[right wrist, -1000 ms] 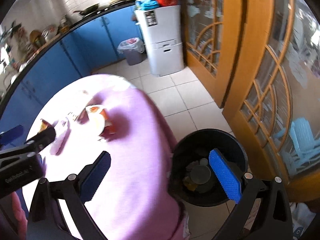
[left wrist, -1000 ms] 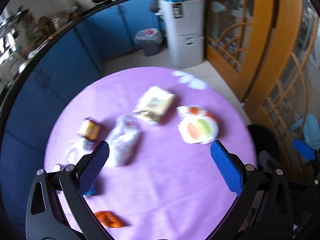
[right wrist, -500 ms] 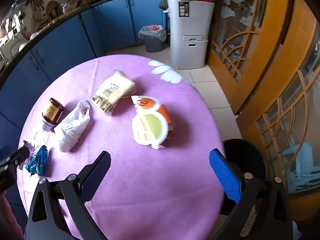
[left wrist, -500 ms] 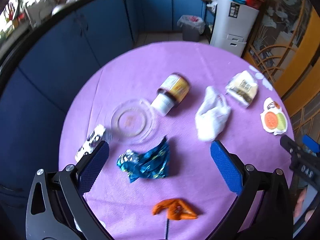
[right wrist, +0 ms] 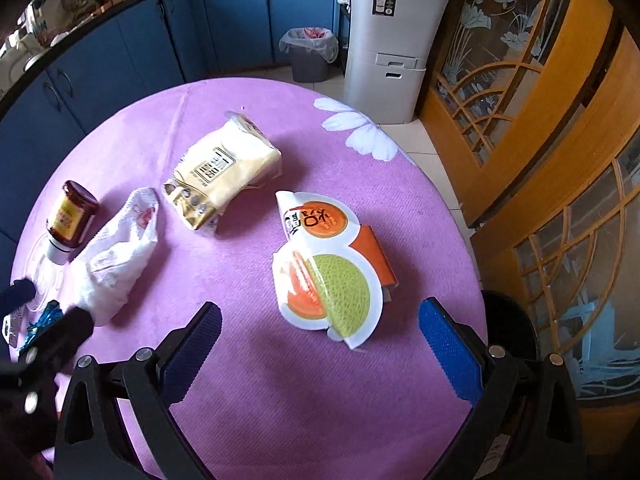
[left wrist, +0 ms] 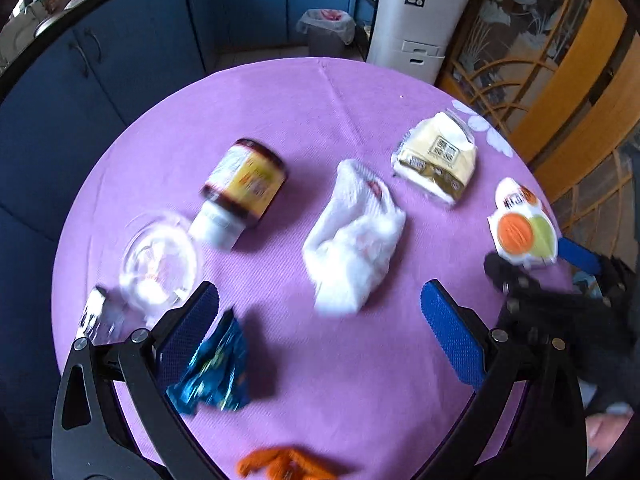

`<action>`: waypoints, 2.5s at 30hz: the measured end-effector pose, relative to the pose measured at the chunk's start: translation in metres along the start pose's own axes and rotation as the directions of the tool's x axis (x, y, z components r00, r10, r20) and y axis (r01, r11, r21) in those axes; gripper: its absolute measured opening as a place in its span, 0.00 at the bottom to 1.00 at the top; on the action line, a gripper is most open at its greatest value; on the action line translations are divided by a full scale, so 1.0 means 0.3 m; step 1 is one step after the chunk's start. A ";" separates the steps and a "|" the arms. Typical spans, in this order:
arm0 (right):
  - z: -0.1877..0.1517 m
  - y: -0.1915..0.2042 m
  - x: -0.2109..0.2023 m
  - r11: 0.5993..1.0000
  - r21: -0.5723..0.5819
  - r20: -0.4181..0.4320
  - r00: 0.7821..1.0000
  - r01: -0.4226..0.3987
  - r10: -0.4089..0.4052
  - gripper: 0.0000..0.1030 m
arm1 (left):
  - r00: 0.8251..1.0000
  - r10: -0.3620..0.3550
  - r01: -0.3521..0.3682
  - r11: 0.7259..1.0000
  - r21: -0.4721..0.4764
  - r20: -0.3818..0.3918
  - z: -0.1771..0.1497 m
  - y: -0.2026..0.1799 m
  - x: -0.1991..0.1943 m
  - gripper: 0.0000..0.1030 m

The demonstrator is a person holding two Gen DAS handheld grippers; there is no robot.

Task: Collect trash
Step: 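Grasp the white tissue with the left tool while the right tool grasps the melon-picture card, then carry both items over the black bin and open both tools to drop them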

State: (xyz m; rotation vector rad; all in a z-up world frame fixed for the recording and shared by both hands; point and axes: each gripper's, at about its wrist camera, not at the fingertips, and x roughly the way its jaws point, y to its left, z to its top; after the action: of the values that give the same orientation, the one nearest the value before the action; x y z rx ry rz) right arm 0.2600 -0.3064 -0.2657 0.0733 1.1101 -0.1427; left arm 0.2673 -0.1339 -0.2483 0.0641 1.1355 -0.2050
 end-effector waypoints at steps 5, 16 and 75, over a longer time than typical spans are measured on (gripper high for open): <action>0.010 -0.009 0.015 1.000 -0.007 0.009 1.000 0.000 0.000 0.93 | 0.999 -0.020 0.018 0.999 -0.034 -0.047 0.053 0.007 0.076 0.80; -0.003 0.006 -0.019 0.997 -0.050 0.046 0.997 -0.052 0.055 0.28 | 0.999 -0.010 0.009 1.000 -0.029 -0.039 0.057 -0.019 0.075 0.32; -0.299 -0.722 -0.227 0.942 0.336 0.168 0.984 -0.003 -0.057 0.27 | 0.996 -0.033 -0.003 0.925 0.379 0.088 -0.027 -0.908 -0.072 0.29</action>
State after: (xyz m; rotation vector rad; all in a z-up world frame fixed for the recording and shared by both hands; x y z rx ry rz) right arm 0.1180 -0.5034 -0.2418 0.3446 0.9015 -0.3567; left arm 0.1984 -0.3967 -0.2175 0.3864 0.9912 -0.4362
